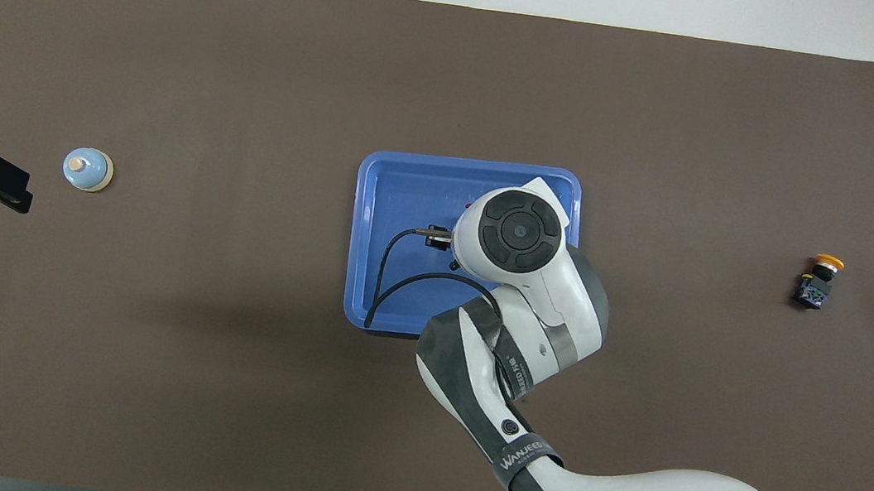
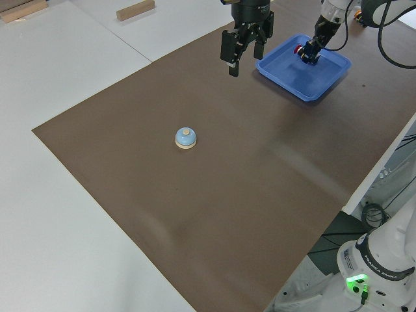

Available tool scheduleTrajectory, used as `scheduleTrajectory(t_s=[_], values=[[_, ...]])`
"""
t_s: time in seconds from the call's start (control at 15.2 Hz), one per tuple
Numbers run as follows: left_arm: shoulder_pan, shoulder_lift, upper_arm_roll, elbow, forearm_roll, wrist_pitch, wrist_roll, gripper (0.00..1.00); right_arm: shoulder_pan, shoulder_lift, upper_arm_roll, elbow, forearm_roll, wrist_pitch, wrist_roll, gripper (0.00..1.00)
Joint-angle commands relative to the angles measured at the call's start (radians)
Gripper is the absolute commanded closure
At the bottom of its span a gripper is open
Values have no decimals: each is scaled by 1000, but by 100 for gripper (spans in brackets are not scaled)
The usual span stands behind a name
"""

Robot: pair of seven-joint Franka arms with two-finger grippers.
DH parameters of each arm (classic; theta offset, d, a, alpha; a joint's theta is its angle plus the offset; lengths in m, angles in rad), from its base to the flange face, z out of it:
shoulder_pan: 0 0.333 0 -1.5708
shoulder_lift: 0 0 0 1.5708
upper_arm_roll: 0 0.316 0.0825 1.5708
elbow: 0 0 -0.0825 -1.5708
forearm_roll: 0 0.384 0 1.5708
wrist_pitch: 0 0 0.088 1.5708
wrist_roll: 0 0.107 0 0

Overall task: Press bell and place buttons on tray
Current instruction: 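Carry the red button into the tray beside the green one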

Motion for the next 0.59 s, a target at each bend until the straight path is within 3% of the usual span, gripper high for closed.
scheduleTrajectory(t_s=[0.0, 0.07, 0.13, 0.26, 0.53], values=[[-5, -23, 6, -21, -3, 12, -9, 0, 5, -20, -5, -26, 20, 19, 31, 100], [-5, -23, 6, -21, -3, 12, -10, 0, 3, -20, -5, -26, 20, 18, 51, 58], [-5, -23, 6, -21, -3, 12, -9, 0, 7, -22, -5, -26, 20, 15, 60, 1], [-5, -23, 6, -21, -3, 12, -9, 0, 4, -31, -5, -14, 20, -14, 83, 0], [-5, -23, 6, -21, -3, 12, -9, 0, -61, -89, -11, 72, 20, -210, 77, 0]])
